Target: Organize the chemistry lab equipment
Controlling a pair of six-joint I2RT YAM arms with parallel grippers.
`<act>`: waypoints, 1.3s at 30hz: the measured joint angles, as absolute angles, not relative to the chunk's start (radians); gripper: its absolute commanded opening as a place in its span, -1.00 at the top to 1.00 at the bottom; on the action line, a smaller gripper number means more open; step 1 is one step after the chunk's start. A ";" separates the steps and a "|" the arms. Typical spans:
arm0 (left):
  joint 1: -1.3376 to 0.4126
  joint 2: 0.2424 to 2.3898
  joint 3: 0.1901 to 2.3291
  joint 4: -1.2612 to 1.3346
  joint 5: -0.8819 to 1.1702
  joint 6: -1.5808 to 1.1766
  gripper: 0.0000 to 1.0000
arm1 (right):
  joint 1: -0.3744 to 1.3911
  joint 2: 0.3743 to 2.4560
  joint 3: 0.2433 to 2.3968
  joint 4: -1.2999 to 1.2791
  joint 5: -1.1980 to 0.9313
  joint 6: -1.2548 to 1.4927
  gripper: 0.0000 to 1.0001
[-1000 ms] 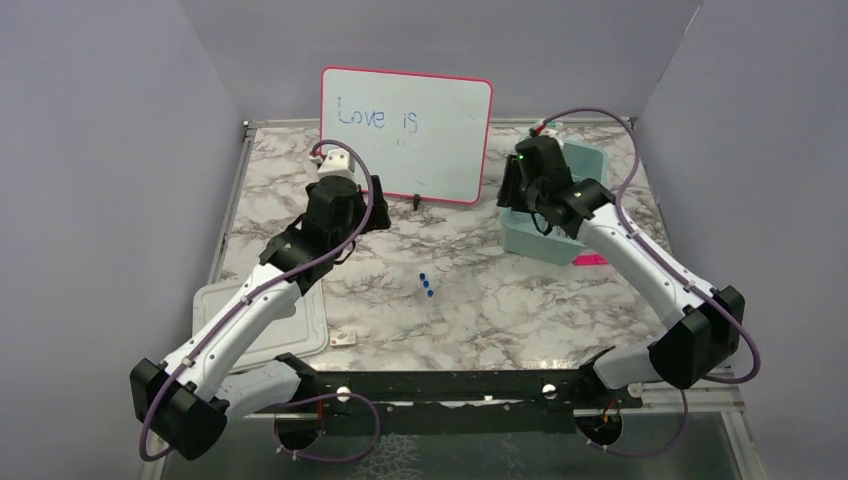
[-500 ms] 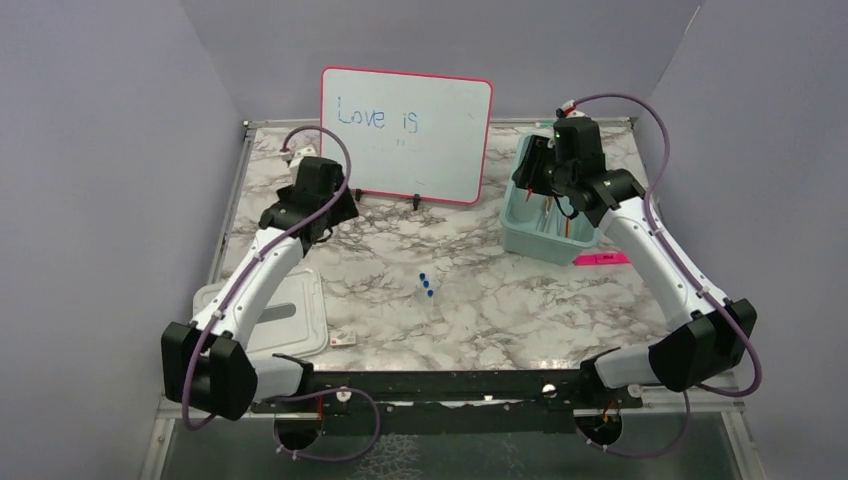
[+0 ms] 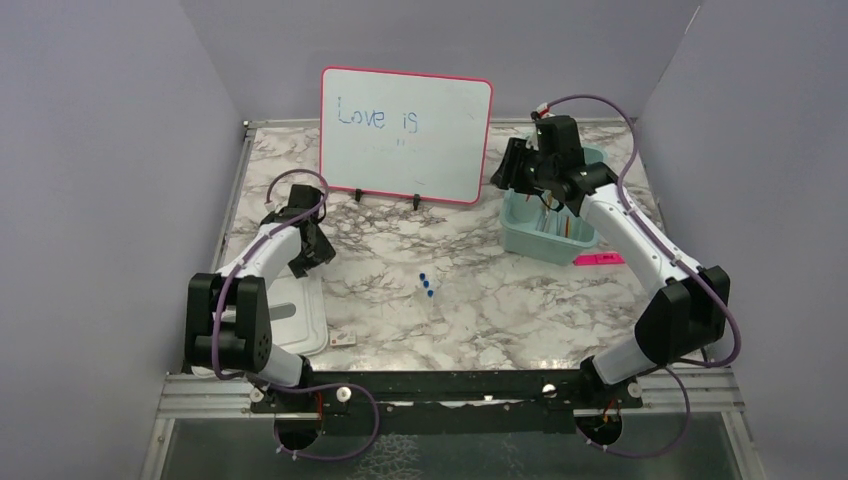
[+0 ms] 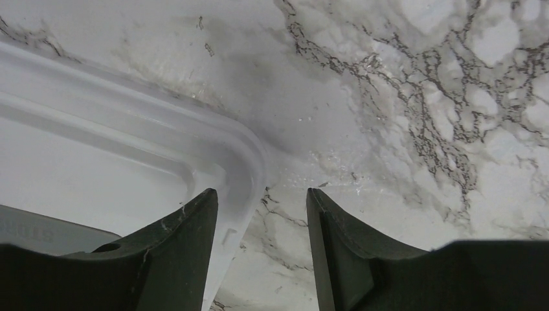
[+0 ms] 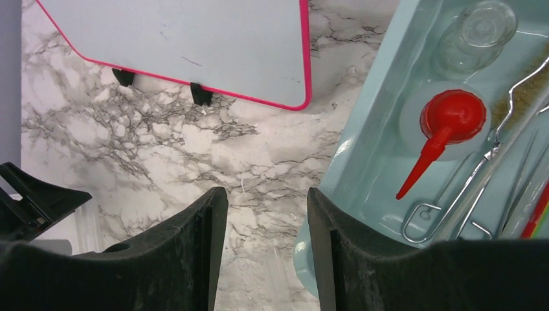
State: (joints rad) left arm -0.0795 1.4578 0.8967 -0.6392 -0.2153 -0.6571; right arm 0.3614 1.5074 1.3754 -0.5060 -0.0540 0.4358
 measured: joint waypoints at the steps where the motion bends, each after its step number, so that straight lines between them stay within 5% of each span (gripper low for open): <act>1: -0.080 1.468 0.893 -0.640 -0.215 -0.665 -0.10 | 0.361 1.518 1.375 -0.503 -0.060 0.435 -0.06; 6: -0.080 1.506 0.880 -0.648 -0.224 -0.712 0.02 | 0.361 1.554 1.386 -0.491 -0.085 0.433 -0.06; 11: -0.078 1.543 0.886 -0.619 -0.233 -0.700 0.59 | 0.361 1.583 1.422 -0.479 -0.111 0.425 -0.05; 14: -0.093 1.572 0.917 -0.623 -0.247 -0.677 0.74 | 0.361 1.595 1.431 -0.470 -0.123 0.423 -0.04; 26: -0.354 1.684 1.042 -0.553 -0.226 -0.615 0.81 | 0.361 1.605 1.418 -0.452 -0.138 0.421 -0.03; 39: -0.356 1.544 1.019 -0.447 -0.122 -0.579 0.96 | 0.389 1.618 1.396 -0.443 -0.244 0.399 -0.08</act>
State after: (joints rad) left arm -0.3557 1.5436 1.0187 -0.4465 -0.1219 -0.5785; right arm 0.3893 1.6184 1.3964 -0.4427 -0.2443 0.3992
